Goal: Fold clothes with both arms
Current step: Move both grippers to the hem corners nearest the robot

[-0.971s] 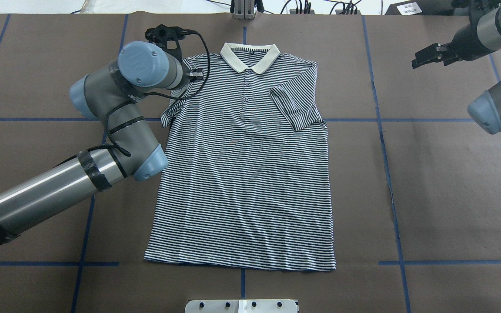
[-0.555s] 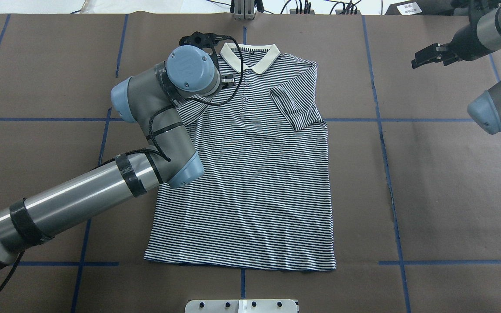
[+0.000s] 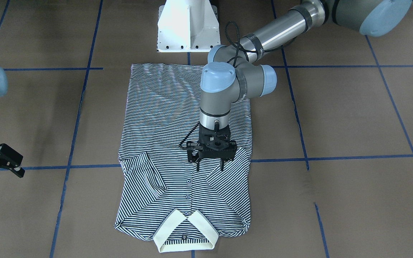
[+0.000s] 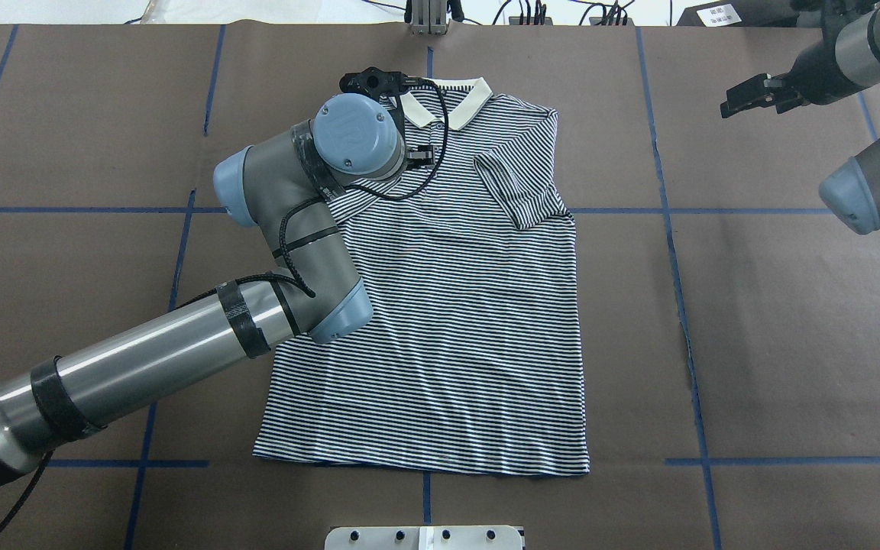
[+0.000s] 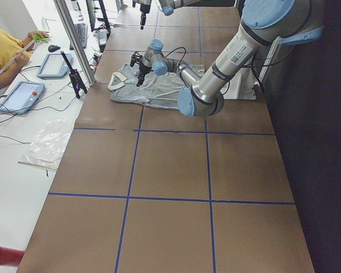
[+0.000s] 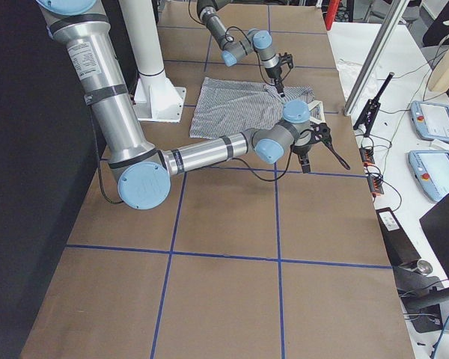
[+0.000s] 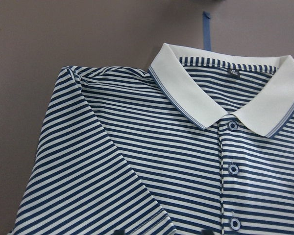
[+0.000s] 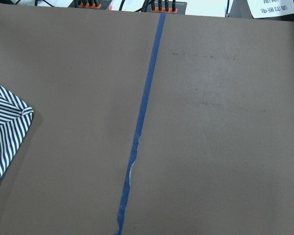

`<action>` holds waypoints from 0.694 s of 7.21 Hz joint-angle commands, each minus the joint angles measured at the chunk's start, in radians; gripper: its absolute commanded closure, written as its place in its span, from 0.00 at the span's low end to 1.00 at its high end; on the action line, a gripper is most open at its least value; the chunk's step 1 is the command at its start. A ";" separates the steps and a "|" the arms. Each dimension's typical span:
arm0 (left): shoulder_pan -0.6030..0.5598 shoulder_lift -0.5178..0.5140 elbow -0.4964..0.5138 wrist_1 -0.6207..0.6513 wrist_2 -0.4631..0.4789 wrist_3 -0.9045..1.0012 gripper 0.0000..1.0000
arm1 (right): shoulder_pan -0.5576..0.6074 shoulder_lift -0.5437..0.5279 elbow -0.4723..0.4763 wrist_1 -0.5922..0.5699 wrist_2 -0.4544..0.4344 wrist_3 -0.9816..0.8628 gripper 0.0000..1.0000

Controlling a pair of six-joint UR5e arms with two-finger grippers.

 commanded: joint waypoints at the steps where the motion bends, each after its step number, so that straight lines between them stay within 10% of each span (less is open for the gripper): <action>1: 0.001 0.090 -0.164 0.027 -0.051 0.074 0.00 | -0.043 -0.013 0.089 -0.001 0.000 0.147 0.00; 5: 0.080 0.378 -0.582 0.024 -0.154 0.129 0.00 | -0.428 -0.315 0.547 -0.012 -0.250 0.553 0.00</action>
